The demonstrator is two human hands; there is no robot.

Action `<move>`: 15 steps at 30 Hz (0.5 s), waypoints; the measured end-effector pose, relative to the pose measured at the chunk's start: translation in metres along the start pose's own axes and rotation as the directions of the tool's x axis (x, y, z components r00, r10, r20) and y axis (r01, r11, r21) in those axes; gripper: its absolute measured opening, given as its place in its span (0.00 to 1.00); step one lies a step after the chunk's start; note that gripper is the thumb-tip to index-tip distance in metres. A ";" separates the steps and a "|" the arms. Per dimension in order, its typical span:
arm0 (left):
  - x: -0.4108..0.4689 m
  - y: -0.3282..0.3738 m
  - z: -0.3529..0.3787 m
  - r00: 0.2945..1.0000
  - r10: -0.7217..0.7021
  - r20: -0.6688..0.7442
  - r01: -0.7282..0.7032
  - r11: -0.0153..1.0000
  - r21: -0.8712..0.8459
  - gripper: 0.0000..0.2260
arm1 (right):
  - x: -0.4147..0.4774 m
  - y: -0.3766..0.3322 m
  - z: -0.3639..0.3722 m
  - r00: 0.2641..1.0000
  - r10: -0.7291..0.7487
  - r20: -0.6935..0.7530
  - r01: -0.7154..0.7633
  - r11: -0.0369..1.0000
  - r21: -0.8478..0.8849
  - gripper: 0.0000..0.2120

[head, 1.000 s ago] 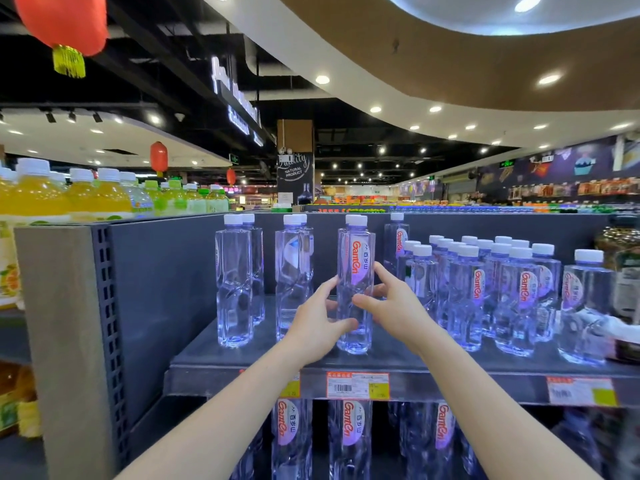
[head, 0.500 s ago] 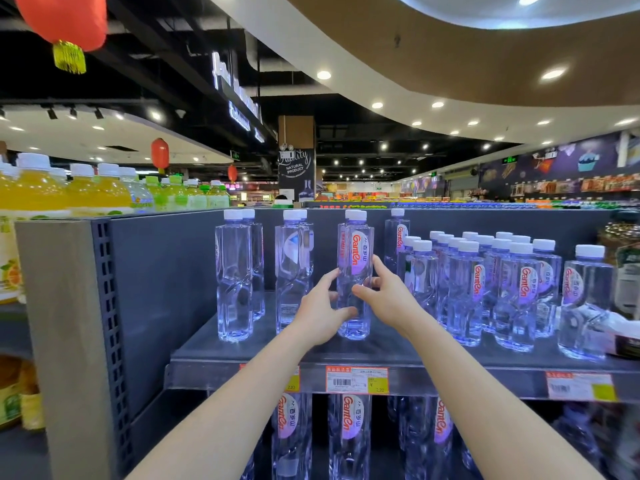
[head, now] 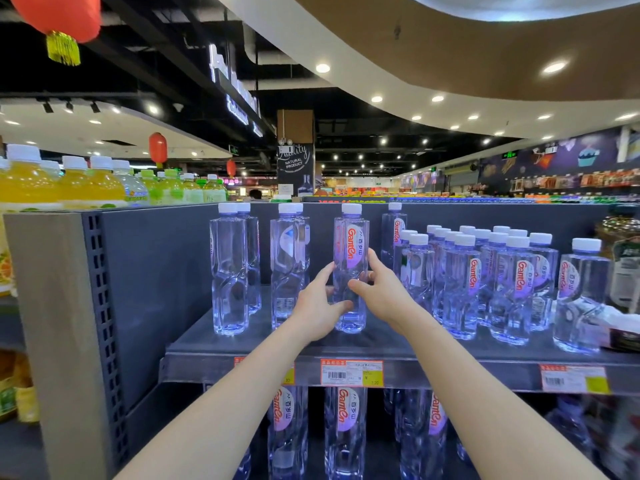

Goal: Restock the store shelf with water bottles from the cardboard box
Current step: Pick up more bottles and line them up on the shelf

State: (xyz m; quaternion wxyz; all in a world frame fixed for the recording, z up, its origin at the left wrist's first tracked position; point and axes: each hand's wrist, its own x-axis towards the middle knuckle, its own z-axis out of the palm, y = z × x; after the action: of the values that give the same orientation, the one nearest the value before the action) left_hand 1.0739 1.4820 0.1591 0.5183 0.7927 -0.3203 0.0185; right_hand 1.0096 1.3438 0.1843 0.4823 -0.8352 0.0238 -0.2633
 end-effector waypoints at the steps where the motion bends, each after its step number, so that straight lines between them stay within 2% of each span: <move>1: -0.002 0.001 -0.001 1.000 0.013 0.001 -0.013 1.000 0.007 0.39 | -0.001 -0.001 -0.001 1.000 -0.004 0.004 0.004 1.000 -0.004 0.31; 10: -0.013 0.006 -0.009 1.000 0.017 0.016 -0.018 1.000 0.015 0.36 | -0.005 -0.001 0.001 1.000 0.016 -0.011 -0.016 0.999 -0.037 0.29; 12: -0.016 0.005 -0.012 1.000 0.020 -0.024 -0.018 0.998 0.066 0.30 | -0.007 -0.001 0.000 0.999 0.037 -0.010 -0.037 0.999 -0.040 0.29; 15: -0.028 -0.001 -0.019 0.968 0.104 -0.230 -0.075 0.989 0.130 0.13 | -0.014 -0.006 0.001 0.990 0.143 0.001 -0.143 0.989 -0.033 0.32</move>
State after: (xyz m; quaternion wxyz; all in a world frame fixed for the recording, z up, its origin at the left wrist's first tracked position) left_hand 1.0575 1.5118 0.1566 0.5029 0.7993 -0.2901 0.1553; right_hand 0.9970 1.3518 0.1829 0.4861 -0.8396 0.0869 -0.2262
